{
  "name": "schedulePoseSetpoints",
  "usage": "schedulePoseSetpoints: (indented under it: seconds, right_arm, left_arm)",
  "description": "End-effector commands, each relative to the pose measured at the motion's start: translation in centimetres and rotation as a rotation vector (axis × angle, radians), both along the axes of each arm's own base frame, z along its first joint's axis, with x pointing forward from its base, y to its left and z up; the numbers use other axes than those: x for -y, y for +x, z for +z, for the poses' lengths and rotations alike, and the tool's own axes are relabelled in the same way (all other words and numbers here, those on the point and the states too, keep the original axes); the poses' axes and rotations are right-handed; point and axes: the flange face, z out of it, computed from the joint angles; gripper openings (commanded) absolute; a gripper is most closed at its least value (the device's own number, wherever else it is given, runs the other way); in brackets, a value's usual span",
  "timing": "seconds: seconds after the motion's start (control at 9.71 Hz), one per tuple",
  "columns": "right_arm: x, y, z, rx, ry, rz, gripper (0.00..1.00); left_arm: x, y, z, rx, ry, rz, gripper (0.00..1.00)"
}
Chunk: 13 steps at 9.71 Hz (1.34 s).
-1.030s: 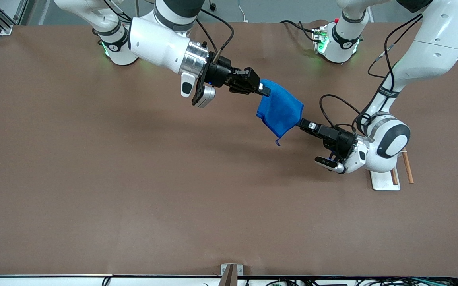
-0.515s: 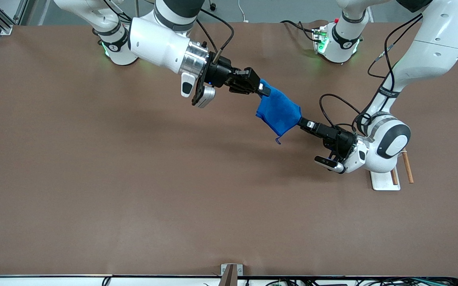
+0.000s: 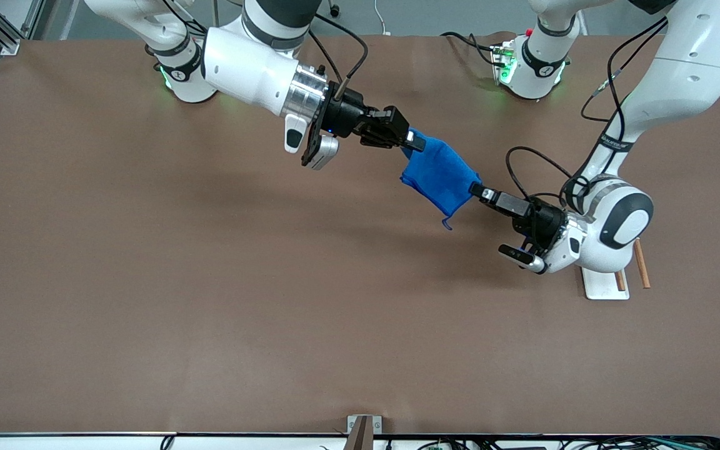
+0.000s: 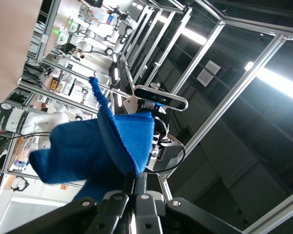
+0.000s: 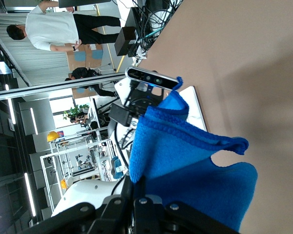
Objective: Right arm passes towel to left arm to hang
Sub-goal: 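Open the right gripper and withdraw it while the left gripper carries towel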
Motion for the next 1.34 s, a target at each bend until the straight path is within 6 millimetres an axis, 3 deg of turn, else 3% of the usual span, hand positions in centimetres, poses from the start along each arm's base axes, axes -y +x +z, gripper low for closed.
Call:
schedulePoseSetpoints:
  seconds: [0.0, 0.21, 0.41, 0.62, 0.82, 1.03, 1.24]
  right_arm:
    - [0.1, 0.0, -0.1, -0.009, 0.011, -0.013, 0.99]
    - [4.0, 1.6, -3.0, -0.018, -0.068, -0.059, 1.0]
    - [9.5, 5.0, -5.4, 0.088, -0.238, -0.032, 1.0]
    - [15.5, 8.8, -7.0, 0.119, -0.423, 0.073, 1.0]
    - [22.3, 10.8, -6.9, 0.132, -0.632, 0.145, 1.0]
    - [31.3, 12.0, -4.6, 0.095, -0.804, 0.129, 1.0]
    - [38.2, 11.3, -1.6, 0.047, -0.938, 0.119, 1.0]
  left_arm:
    - [-3.8, 1.2, 3.4, -0.048, 0.163, 0.009, 0.0]
    - [-7.9, 3.1, 8.3, -0.089, 0.362, -0.012, 0.0]
    - [-13.1, 4.7, 12.2, -0.082, 0.615, 0.008, 0.0]
    - [-18.9, 4.3, 11.6, -0.067, 0.856, 0.01, 0.0]
    - [-22.6, 4.2, 11.0, -0.065, 1.054, 0.02, 0.0]
    - [-25.0, 4.1, 10.4, -0.082, 1.331, 0.046, 0.0]
    - [-28.5, 3.7, 9.2, -0.078, 1.523, 0.035, 0.0]
